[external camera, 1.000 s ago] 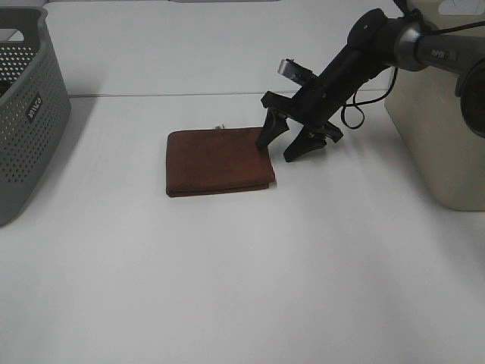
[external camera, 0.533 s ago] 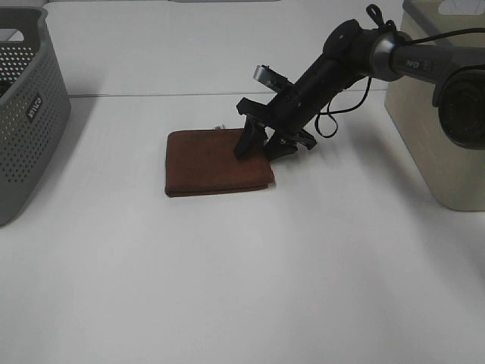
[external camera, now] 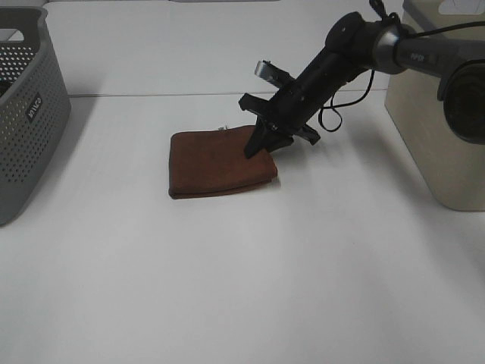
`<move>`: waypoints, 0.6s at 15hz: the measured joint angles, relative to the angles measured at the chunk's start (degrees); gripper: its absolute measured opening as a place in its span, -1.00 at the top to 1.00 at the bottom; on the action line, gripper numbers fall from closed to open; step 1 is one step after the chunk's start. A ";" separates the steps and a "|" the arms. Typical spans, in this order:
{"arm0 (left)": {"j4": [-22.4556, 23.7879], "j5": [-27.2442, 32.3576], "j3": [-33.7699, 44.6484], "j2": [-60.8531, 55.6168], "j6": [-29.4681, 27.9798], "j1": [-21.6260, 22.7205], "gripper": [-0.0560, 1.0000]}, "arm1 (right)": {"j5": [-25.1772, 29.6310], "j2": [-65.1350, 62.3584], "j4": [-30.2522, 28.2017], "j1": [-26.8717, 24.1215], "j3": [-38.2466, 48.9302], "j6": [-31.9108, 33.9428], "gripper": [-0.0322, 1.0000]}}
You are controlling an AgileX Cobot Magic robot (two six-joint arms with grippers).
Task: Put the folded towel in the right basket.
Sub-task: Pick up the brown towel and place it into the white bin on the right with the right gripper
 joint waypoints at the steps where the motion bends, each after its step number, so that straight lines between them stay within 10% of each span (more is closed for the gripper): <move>1: 0.00 0.00 0.00 0.00 0.00 0.00 -0.94 | 0.52 -2.35 -0.29 0.00 0.00 0.00 0.77; 9: 0.00 0.00 0.00 0.00 0.00 0.00 -0.94 | 1.78 -29.16 -17.42 0.00 -0.23 2.35 0.77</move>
